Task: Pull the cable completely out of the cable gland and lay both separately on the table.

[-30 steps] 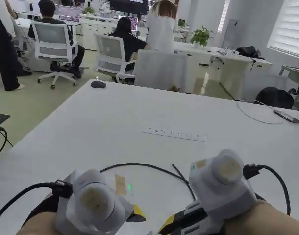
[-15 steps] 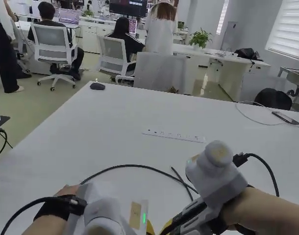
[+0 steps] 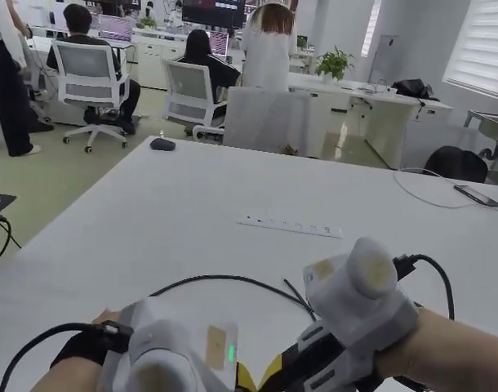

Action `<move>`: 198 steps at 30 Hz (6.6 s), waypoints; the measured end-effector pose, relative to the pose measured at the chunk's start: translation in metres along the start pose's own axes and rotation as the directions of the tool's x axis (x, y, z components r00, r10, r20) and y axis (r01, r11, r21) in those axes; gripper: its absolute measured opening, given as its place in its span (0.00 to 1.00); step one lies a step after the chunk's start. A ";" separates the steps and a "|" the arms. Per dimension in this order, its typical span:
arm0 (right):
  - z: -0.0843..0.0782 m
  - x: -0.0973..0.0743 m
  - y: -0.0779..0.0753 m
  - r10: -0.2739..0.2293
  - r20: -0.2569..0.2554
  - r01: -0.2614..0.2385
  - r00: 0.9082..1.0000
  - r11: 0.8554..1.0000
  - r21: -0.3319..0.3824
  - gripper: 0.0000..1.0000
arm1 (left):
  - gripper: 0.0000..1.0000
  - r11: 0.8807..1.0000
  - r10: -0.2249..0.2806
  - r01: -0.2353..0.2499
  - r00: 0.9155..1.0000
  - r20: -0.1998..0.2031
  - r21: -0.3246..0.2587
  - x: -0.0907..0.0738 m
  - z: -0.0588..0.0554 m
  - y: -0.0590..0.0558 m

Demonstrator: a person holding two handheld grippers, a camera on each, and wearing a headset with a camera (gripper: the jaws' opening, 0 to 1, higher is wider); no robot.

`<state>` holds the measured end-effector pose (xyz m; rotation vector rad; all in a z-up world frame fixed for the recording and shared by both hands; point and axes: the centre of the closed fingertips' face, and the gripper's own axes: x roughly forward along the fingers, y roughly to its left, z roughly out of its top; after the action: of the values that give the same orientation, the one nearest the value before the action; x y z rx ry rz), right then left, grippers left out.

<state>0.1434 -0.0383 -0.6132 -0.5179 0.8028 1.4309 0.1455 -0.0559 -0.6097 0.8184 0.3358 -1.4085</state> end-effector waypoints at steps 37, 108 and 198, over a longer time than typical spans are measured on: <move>-0.013 -0.009 -0.003 -0.314 -0.088 0.266 0.945 0.899 -0.347 0.14 | 0.16 0.953 -0.107 0.109 0.994 0.021 -0.283 0.004 -0.008 -0.006; -0.114 -0.052 -0.046 -0.539 -0.242 0.536 0.807 0.840 -0.083 0.06 | 0.16 0.983 0.054 -0.063 0.997 -0.053 -0.175 0.006 -0.016 0.002; -0.083 -0.020 -0.024 -0.517 -0.241 0.480 0.821 0.855 -0.198 0.04 | 0.16 0.991 0.079 -0.091 0.989 -0.128 -0.094 0.007 -0.026 0.002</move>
<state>0.1534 -0.1156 -0.6553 -0.9785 0.7307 0.9268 0.1552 -0.0435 -0.6319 0.8309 0.4585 -1.2544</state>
